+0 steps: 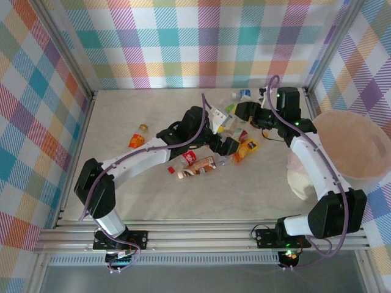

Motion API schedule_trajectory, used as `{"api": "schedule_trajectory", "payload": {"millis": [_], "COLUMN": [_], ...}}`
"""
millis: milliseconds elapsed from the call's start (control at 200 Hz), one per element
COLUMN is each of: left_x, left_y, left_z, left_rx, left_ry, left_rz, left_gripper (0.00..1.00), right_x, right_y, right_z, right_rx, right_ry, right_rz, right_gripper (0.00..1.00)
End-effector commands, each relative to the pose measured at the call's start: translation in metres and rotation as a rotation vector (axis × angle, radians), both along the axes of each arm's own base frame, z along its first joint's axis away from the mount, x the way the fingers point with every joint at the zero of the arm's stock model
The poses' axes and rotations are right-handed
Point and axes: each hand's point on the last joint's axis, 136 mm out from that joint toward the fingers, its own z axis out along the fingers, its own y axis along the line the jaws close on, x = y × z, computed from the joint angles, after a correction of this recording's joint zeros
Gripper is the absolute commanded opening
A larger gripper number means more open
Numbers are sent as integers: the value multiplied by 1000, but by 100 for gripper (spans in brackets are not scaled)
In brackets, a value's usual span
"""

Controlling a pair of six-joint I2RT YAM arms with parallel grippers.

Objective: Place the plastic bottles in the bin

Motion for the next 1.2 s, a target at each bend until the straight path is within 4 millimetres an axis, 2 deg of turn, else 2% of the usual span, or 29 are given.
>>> {"api": "schedule_trajectory", "payload": {"millis": [0,85,195,345,475,580,800,985,1080,1195], "left_x": [-7,-3,6,18,29,34,36,38,40,44], "left_y": [12,22,34,39,35,35,37,40,44,47], "left_z": [36,43,44,39,39,46,43,39,36,30], "left_rx": [-115,-166,-205,-209,-210,-222,-199,-182,-160,-137], "left_ry": [-47,-56,-73,-68,-64,-41,8,45,43,40], "left_rz": [11,56,141,210,242,271,303,334,354,381], "left_gripper": [100,100,100,100,100,100,100,100,100,100], "right_x": [4,2,-7,-42,-73,-87,-92,-95,-85,-68], "right_y": [-31,-61,-110,-185,-251,-284,-309,-322,-320,-310], "right_z": [56,79,104,131,132,114,42,19,8,3], "right_rx": [-142,-279,-504,-841,-1149,-1179,-1016,-919,-846,-762], "right_ry": [-219,-305,-377,-390,-307,-224,13,48,51,22], "right_rz": [-113,-214,-389,-642,-850,-953,-999,-1046,-1026,-977], "right_gripper": [34,34,33,33,35,35,35,34,34,34]}}
